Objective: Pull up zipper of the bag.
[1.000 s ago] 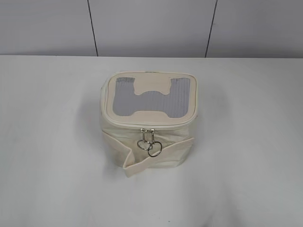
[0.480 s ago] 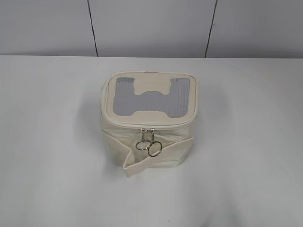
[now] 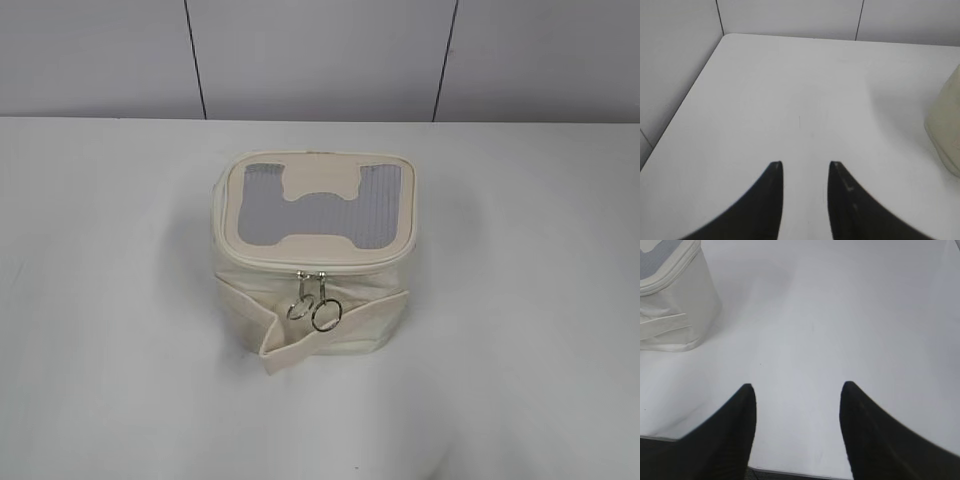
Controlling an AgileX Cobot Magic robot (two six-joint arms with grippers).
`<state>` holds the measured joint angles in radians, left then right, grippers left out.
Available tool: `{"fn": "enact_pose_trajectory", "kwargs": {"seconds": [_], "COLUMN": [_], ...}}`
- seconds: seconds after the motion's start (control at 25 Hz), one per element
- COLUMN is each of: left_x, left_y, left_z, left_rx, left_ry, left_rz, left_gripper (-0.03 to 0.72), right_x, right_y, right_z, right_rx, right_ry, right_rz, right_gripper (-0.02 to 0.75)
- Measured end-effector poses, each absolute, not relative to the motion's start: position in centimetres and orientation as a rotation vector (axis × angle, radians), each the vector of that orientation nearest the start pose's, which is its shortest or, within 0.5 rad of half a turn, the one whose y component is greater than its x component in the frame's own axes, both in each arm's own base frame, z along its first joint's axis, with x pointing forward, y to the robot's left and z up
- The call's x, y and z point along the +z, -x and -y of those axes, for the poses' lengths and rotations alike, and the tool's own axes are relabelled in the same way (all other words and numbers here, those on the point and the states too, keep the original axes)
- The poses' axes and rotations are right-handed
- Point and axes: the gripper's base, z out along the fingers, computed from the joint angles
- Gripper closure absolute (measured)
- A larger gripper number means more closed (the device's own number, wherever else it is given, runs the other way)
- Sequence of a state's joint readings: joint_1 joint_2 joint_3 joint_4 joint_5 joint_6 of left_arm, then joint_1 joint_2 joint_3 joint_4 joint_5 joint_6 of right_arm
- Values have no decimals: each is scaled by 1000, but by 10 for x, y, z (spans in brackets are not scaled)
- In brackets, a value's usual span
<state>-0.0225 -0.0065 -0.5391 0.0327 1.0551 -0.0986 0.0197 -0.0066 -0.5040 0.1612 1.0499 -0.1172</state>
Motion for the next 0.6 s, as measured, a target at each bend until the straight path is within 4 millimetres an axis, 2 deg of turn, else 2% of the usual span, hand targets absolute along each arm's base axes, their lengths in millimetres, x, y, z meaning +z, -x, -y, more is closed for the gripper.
{"fn": "enact_pose_trajectory", "kwargs": {"seconds": [0.6], "left_x": [289], "left_y": [10], "left_z": [-3], "left_rx": [-39], "left_ry": [75], "left_rz": [-1990], "left_gripper": [451], "right_x": [280], "right_y": [7], "right_z": [-13], "right_rx": [131], "right_ry": [145], "right_rz": [-2011], "right_gripper": [311]}}
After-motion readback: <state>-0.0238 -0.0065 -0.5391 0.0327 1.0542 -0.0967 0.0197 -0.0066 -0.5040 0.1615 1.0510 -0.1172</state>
